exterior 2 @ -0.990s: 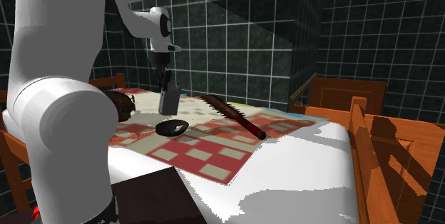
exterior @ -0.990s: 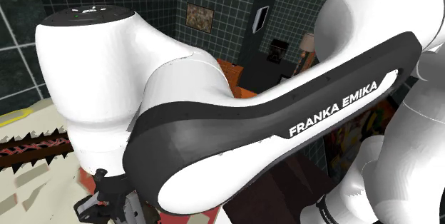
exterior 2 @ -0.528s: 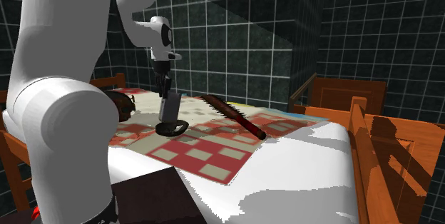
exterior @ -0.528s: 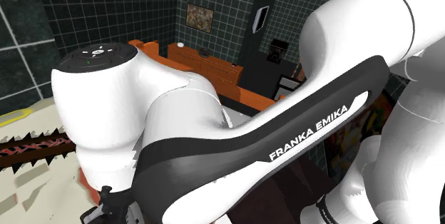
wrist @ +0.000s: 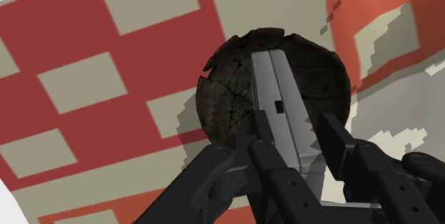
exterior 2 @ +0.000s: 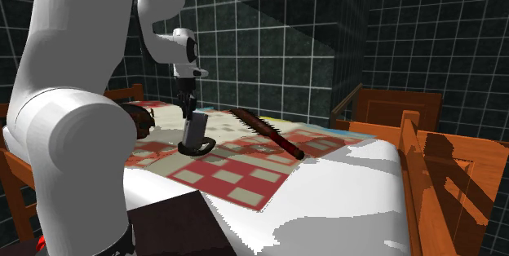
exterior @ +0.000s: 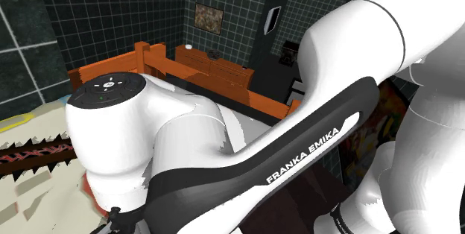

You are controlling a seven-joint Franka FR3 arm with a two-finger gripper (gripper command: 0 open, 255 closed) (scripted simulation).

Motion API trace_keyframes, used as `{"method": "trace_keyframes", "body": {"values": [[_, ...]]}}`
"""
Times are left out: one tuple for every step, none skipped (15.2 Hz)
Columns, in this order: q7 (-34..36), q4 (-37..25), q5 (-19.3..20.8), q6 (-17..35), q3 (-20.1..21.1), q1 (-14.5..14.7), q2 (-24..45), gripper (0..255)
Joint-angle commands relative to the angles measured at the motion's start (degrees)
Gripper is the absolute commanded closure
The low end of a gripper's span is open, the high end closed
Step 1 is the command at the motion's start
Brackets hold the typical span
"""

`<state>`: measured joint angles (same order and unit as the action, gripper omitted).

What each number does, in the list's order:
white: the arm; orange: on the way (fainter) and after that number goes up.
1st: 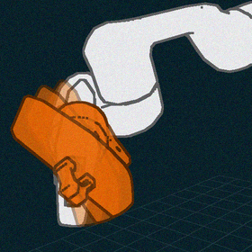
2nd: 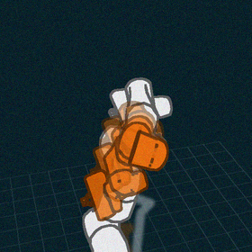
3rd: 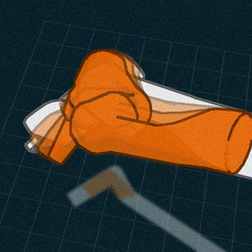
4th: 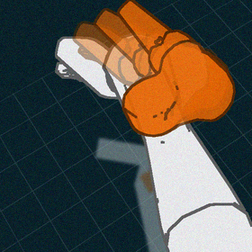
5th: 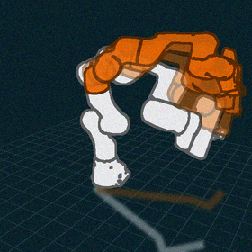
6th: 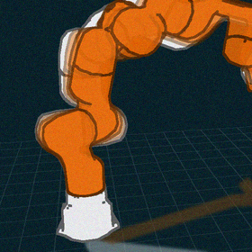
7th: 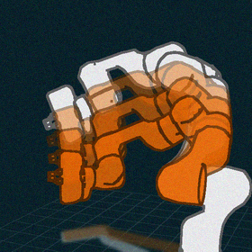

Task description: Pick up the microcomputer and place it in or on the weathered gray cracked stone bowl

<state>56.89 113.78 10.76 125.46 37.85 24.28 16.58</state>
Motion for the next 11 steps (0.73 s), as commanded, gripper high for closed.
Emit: {"method": "trace_keyframes", "body": {"values": [[0.01,0.04,0.04,0.11,-0.02,0.00,0.02,255],[0.01,0.04,0.04,0.11,-0.02,0.00,0.02,255],[0.01,0.04,0.04,0.11,-0.02,0.00,0.02,255],[0.01,0.04,0.04,0.11,-0.02,0.00,0.02,255],[0.01,0.04,0.04,0.11,-0.02,0.00,0.02,255],[0.01,0.05,0.03,0.11,-0.01,0.00,0.01,0],[0.02,0.05,0.04,0.11,-0.01,0.01,0.01,0],[0.02,0.05,0.04,0.12,-0.01,0.01,0.01,0],[0.02,0.05,0.04,0.11,-0.01,0.01,0.01,0],[0.02,0.05,0.04,0.11,-0.01,0.01,0.01,0],[0.01,0.04,0.04,0.11,-0.02,0.00,0.02,0]]}}
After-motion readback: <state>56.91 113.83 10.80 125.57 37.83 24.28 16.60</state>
